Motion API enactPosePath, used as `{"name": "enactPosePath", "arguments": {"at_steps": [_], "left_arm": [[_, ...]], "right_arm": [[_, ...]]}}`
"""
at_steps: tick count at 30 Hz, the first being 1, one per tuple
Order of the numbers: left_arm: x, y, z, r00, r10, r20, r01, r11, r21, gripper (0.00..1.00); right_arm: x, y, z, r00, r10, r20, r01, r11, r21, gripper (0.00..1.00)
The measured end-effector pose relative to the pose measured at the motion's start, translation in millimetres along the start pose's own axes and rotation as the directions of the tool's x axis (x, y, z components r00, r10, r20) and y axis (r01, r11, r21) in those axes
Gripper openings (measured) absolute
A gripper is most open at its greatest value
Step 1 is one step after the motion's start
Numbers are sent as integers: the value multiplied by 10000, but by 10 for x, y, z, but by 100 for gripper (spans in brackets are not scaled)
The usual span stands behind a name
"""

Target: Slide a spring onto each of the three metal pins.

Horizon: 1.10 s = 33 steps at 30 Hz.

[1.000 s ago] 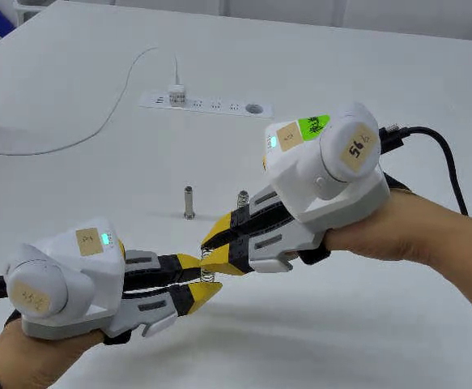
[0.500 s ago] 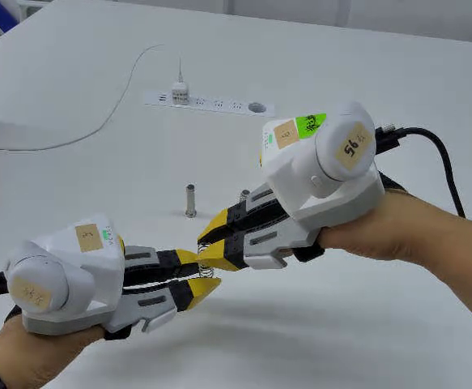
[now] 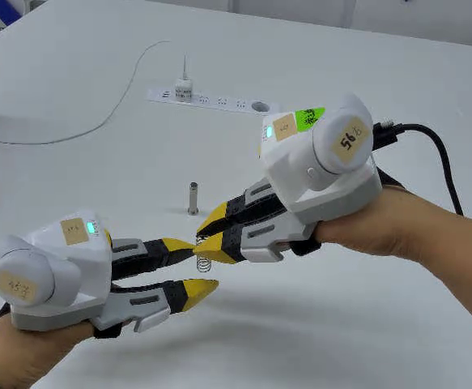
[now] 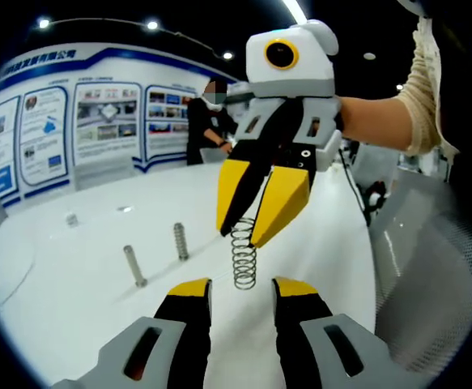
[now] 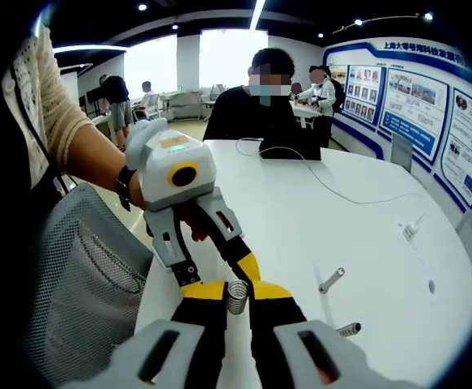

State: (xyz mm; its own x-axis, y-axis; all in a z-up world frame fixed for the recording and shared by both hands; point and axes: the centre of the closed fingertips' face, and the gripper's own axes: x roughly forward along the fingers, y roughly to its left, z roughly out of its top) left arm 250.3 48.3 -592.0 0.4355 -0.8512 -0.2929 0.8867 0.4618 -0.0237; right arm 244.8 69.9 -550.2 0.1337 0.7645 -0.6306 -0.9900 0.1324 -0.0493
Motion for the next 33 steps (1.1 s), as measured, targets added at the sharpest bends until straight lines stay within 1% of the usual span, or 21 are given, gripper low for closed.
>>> {"name": "enactPosePath", "arguments": {"at_steps": [5, 9, 18, 21, 29, 32, 33], "left_arm": [[-38, 91, -15, 9993, 365, 42, -365, 9992, -146, 38], [-66, 140, -18, 9983, 584, 69, -583, 9980, -232, 42], [-123, 256, -37, 9942, 1076, 93, -1071, 9933, -442, 52], [-134, 278, -37, 9936, 1124, 132, -1117, 9925, -489, 53], [-168, 345, -57, 9916, 1287, 156, -1274, 9894, -694, 59], [-179, 358, -60, 9908, 1341, 174, -1325, 9885, -733, 60], [-183, 363, -61, 9906, 1356, 175, -1339, 9882, -745, 60]], "right_arm": [[4, -53, 17, 9999, -108, 45, 108, 9999, 34, 11], [1, -91, 29, 9998, -196, 68, 196, 9998, 66, 11], [-26, -243, 86, 9983, -551, 202, 549, 9984, 110, 11], [-34, -297, 106, 9971, -717, 260, 713, 9973, 161, 11], [-63, -466, 166, 9910, -1266, 437, 1253, 9916, 313, 11], [-70, -542, 191, 9879, -1464, 516, 1446, 9888, 381, 11], [-64, -615, 197, 9861, -1570, 538, 1549, 9871, 400, 11]]}}
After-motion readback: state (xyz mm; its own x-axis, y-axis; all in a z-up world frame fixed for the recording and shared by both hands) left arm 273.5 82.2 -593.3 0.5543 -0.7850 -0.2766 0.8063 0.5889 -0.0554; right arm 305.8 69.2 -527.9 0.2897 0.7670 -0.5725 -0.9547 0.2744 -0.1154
